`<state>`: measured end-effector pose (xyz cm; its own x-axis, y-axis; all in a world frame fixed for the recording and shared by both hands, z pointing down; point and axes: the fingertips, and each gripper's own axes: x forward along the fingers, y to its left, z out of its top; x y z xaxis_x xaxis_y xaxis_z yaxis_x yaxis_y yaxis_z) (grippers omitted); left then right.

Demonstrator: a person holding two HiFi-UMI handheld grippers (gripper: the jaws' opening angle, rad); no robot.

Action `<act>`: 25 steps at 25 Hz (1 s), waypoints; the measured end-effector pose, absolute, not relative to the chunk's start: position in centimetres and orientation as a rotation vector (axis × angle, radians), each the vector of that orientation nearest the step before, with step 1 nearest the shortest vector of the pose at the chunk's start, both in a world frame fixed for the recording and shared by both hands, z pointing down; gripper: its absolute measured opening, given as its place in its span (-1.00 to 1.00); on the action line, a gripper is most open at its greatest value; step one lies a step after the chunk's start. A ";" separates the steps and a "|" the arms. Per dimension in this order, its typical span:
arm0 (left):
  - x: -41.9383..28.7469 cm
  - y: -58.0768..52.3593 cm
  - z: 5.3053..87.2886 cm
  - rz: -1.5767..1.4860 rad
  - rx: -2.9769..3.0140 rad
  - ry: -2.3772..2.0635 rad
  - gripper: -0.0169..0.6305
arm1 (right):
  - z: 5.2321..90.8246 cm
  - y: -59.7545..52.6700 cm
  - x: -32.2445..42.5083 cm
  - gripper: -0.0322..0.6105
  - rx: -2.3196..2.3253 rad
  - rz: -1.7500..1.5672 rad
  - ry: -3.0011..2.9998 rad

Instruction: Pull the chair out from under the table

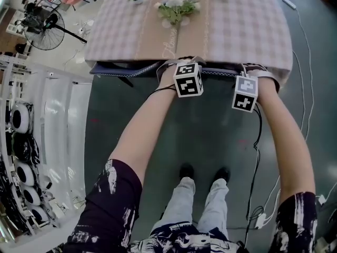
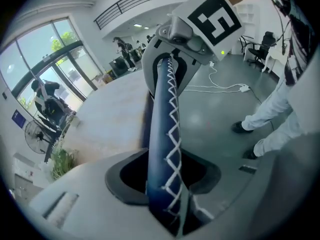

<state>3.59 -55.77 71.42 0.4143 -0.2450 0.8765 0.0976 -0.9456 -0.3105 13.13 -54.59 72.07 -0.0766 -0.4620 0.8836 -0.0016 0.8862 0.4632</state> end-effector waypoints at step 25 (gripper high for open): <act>3.0 -51.9 71.6 -1.606 -2.260 0.067 -0.75 | 72.3 -50.4 12.6 -0.78 0.301 -0.239 -1.617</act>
